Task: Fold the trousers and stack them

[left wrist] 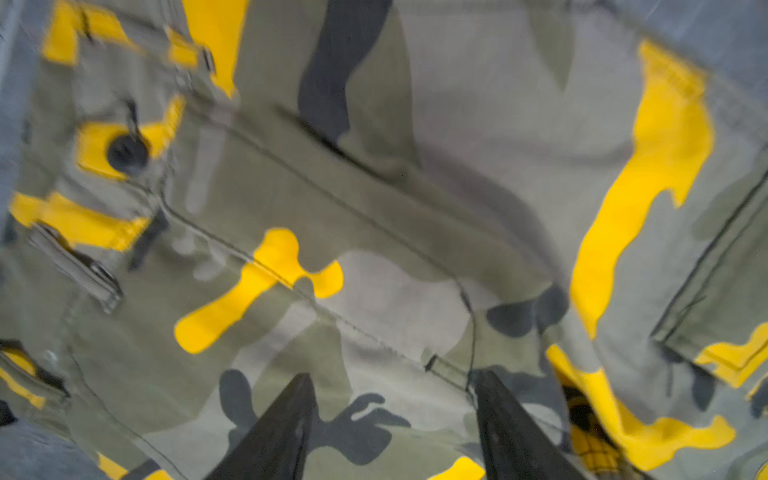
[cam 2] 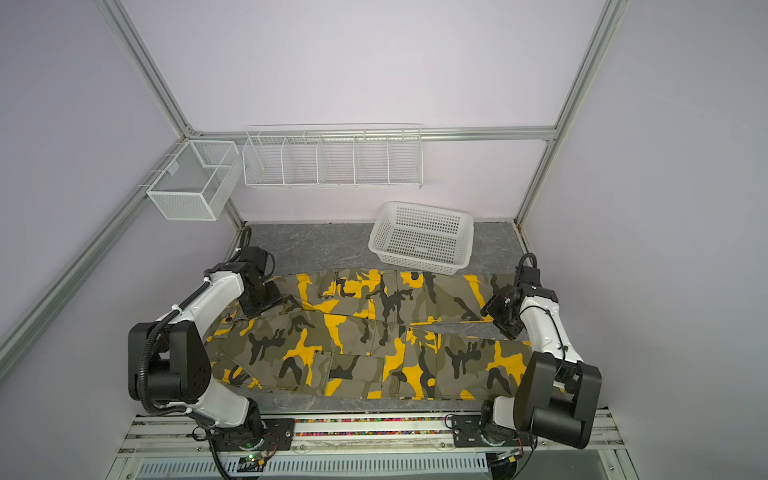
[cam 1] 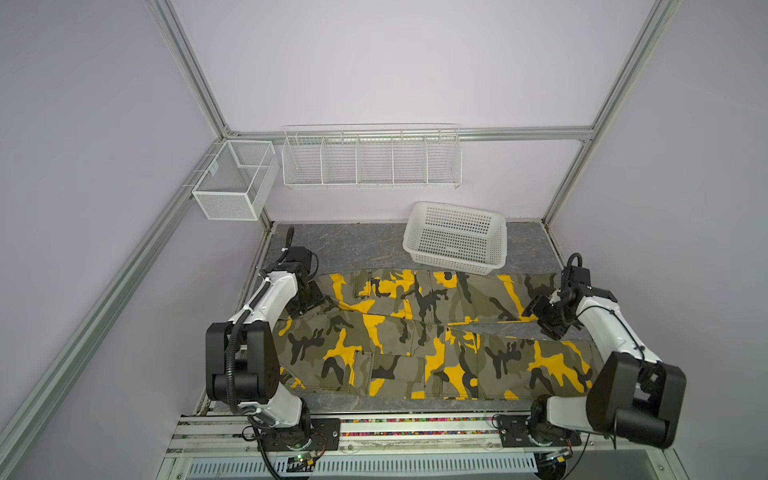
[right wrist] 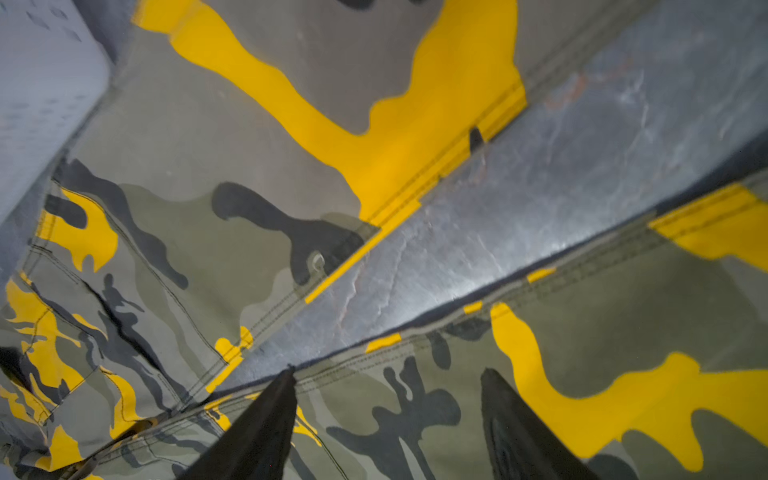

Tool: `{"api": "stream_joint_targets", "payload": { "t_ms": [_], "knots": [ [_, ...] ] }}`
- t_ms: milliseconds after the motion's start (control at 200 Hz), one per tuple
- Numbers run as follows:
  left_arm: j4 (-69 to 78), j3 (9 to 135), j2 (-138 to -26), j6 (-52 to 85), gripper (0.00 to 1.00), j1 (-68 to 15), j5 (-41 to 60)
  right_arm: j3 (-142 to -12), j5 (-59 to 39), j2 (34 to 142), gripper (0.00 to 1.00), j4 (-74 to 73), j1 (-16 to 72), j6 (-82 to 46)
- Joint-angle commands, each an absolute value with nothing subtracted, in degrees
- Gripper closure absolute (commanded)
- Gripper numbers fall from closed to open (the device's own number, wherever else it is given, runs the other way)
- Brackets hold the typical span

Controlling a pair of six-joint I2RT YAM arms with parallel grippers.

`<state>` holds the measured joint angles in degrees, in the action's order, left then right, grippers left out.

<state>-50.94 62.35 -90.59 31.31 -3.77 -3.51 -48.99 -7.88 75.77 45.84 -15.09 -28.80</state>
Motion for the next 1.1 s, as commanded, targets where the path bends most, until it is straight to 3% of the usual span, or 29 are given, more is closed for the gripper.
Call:
{"api": "stream_joint_targets", "payload": {
  "t_ms": [0, 285, 625, 1094],
  "knots": [
    [-49.4, 57.9, -89.8, 35.6, 0.38, -4.4, -0.6, -43.6, -9.2, 75.2, 0.29, 45.6, -14.8, -32.0],
    [-43.8, 56.1, -93.0, 33.9, 0.38, -3.6, -3.1, -41.1, -7.9, 81.2, 0.36, 37.1, -14.4, -29.7],
    [-40.6, 56.6, -97.7, 32.0, 0.39, -2.2, -4.4, -45.8, -5.9, 92.2, 0.37, 30.7, -13.9, -25.9],
    [-45.5, 63.5, -98.2, 28.8, 0.38, -0.2, -8.4, -57.4, -7.9, 91.9, 0.33, 39.2, -13.4, -22.0]
  ]
}}
